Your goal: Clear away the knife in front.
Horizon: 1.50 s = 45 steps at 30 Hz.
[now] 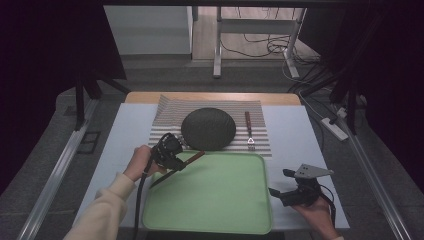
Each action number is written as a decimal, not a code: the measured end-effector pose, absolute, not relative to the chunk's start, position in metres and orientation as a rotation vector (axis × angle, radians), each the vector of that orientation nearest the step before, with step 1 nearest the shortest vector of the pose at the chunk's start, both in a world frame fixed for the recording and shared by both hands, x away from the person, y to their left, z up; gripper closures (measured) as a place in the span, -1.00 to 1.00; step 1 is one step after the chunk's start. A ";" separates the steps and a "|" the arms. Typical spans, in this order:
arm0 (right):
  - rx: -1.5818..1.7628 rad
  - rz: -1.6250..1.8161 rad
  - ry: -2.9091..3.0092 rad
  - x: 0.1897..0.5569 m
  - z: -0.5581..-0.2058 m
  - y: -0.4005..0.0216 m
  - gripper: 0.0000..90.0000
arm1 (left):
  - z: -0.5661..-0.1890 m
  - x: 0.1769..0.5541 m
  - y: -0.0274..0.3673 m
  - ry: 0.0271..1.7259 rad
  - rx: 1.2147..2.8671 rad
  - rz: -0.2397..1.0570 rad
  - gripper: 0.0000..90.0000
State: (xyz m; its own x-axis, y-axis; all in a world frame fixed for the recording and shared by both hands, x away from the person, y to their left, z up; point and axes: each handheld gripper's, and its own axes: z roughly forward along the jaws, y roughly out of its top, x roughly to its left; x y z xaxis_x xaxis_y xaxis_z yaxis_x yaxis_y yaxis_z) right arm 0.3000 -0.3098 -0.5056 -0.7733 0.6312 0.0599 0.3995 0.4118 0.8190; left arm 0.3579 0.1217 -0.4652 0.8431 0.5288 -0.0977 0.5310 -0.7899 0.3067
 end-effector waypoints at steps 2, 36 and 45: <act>0.903 1.290 2.412 0.300 -0.506 -0.310 -0.84 | -0.469 0.355 0.120 0.794 2.700 -0.023 0.72; 0.911 1.275 2.410 0.300 -0.506 -0.310 -0.84 | -0.490 0.322 0.079 0.657 2.524 0.034 0.97; 0.912 1.268 2.410 0.298 -0.506 -0.311 -0.84 | -0.509 0.329 0.065 0.651 2.566 0.044 0.97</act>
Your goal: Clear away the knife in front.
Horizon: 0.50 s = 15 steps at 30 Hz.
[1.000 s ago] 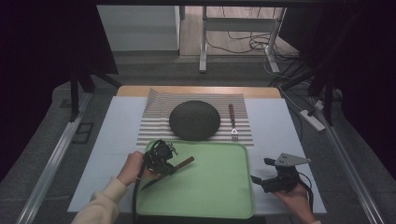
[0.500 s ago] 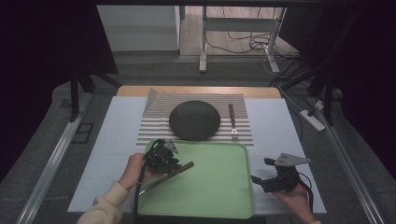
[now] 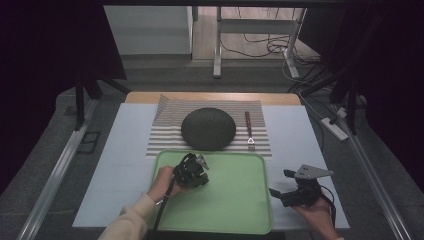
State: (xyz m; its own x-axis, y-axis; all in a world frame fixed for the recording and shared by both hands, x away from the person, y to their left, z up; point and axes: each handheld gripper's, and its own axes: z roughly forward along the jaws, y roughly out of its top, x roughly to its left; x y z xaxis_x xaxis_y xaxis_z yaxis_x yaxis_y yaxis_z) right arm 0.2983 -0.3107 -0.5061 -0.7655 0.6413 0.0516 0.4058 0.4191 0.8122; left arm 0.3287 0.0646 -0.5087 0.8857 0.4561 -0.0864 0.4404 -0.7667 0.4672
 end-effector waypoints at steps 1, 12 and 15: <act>0.912 1.268 2.410 0.298 -0.506 -0.311 -0.84 | -0.510 0.330 0.065 0.654 2.571 0.050 0.97; 0.906 1.267 2.401 0.297 -0.505 -0.311 -0.84 | -0.513 0.334 0.071 0.714 2.523 0.098 0.97; 0.906 1.268 2.402 0.297 -0.505 -0.311 -0.84 | -0.514 0.336 0.075 0.743 2.512 0.118 0.97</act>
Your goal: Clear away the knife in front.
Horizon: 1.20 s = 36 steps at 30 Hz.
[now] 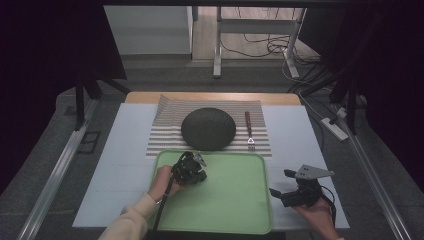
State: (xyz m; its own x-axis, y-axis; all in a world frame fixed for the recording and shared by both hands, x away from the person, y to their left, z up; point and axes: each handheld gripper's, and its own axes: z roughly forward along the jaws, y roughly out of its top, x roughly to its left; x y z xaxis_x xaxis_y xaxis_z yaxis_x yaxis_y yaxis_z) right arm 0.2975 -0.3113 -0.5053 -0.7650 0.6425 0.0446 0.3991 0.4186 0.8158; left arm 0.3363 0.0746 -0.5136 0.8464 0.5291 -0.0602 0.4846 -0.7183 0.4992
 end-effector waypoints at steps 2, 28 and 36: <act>0.905 1.270 2.403 0.297 -0.505 -0.311 -0.84 | -0.514 0.338 0.078 0.768 2.500 0.130 0.97; 0.918 1.259 2.396 0.295 -0.505 -0.315 -0.84 | -0.514 0.358 0.152 1.050 2.366 0.237 0.97; 0.921 1.260 2.392 0.294 -0.505 -0.316 -0.84 | -0.515 0.354 0.171 1.128 2.337 0.245 0.97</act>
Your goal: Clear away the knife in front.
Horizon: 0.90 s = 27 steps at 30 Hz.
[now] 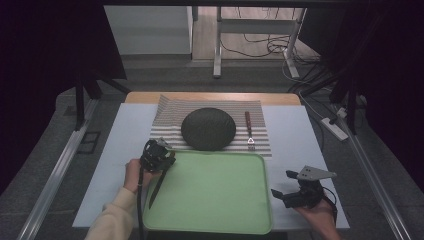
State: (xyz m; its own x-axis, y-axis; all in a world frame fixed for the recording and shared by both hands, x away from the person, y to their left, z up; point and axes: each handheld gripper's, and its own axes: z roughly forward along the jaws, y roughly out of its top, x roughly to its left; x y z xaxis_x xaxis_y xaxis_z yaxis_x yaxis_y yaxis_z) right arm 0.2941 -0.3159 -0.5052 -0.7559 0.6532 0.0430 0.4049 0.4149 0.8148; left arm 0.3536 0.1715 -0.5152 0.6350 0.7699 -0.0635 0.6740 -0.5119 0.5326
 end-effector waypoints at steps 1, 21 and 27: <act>0.922 1.259 2.392 0.294 -0.505 -0.316 -0.84 | -0.516 0.352 0.173 1.136 2.338 0.248 0.97; 0.926 1.267 2.381 0.293 -0.504 -0.317 -0.84 | -0.499 0.320 0.199 1.123 2.128 0.332 0.96; 0.928 1.277 2.379 0.293 -0.504 -0.318 -0.84 | -0.495 0.289 0.223 1.150 1.981 0.374 0.01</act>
